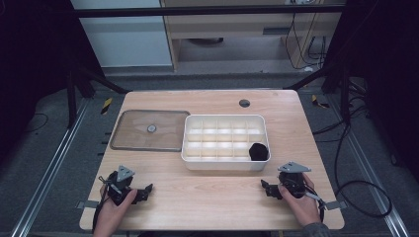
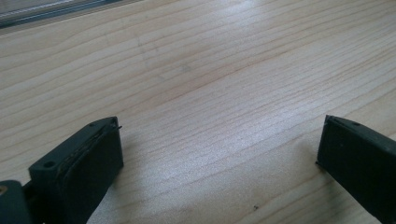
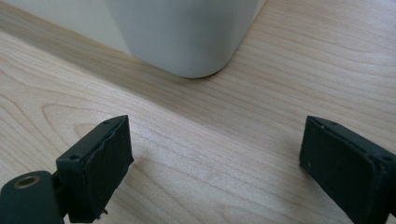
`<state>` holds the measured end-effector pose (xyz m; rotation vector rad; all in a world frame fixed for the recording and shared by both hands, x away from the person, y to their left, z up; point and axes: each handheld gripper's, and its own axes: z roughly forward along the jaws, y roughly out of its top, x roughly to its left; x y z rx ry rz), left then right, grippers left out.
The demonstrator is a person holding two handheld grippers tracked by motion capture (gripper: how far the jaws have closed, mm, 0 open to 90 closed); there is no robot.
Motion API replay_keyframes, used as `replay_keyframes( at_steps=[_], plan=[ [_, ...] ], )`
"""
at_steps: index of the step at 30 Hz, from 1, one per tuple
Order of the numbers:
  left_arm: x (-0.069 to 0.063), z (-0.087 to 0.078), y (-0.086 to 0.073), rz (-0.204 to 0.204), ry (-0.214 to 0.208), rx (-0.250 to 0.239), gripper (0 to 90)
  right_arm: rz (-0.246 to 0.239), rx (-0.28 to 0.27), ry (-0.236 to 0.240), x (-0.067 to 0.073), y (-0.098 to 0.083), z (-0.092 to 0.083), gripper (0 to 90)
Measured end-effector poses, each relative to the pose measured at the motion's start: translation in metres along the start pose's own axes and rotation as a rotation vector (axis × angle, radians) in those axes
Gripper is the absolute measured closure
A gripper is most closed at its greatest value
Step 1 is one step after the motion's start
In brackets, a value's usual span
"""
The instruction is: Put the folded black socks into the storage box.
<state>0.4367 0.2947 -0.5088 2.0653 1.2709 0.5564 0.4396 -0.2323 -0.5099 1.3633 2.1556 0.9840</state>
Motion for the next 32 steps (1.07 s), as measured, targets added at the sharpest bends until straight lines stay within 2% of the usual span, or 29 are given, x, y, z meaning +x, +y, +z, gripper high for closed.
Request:
replay_keyframes(
  at_steps=[12,19,22,29,32],
  plan=[
    [0.0,0.0,0.0,0.001,-0.001,0.0,0.0,0.029,-0.006,-0.011,0.002,0.001,0.004,7.9],
    [0.0,0.0,0.0,-0.002,-0.001,0.001,0.0,0.044,0.007,-0.047,0.004,0.004,0.008,3.4],
    [0.0,0.002,0.002,-0.008,0.005,-0.002,0.0,0.038,0.028,-0.094,0.008,0.007,0.013,0.5],
    [0.0,0.005,0.005,-0.023,0.022,-0.001,0.0,0.039,0.028,-0.092,0.007,0.007,0.013,0.5],
    [0.0,0.006,0.006,-0.032,0.028,-0.003,0.0,0.05,0.028,-0.1,0.002,0.006,0.012,0.5]
  ],
)
